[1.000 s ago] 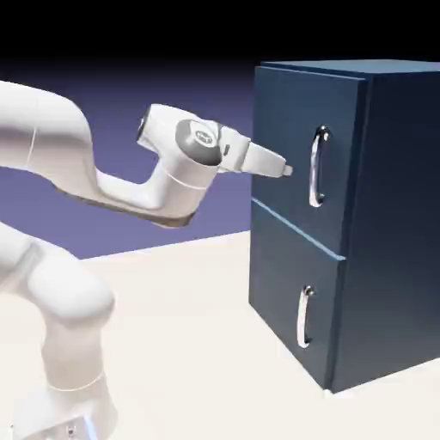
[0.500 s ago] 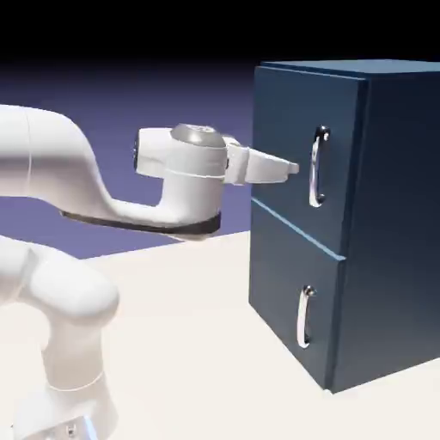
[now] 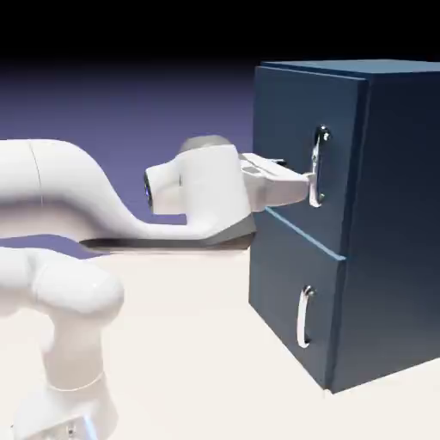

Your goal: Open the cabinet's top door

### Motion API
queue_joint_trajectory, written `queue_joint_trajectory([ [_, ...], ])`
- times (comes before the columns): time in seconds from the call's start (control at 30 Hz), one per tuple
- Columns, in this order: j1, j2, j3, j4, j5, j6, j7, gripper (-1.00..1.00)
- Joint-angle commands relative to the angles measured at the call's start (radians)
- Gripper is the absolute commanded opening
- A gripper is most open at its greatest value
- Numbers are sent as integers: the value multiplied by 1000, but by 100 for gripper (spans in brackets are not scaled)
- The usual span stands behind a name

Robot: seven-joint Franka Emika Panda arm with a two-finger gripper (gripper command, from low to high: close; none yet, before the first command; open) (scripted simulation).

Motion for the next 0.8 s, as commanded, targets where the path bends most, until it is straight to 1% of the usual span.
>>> queue_joint_trajectory([
  [0.0,36,21,-20,24,-9,-13,7,100],
  [0.07,100,56,-55,65,-25,-36,18,100],
  [0.1,100,56,-55,65,-25,-36,18,-100],
  [0.13,100,56,-55,65,-25,-36,18,-100],
  [0.5,-299,21,302,-164,233,-136,18,-100],
  [0.77,-583,-53,592,-276,459,-123,18,-100],
])
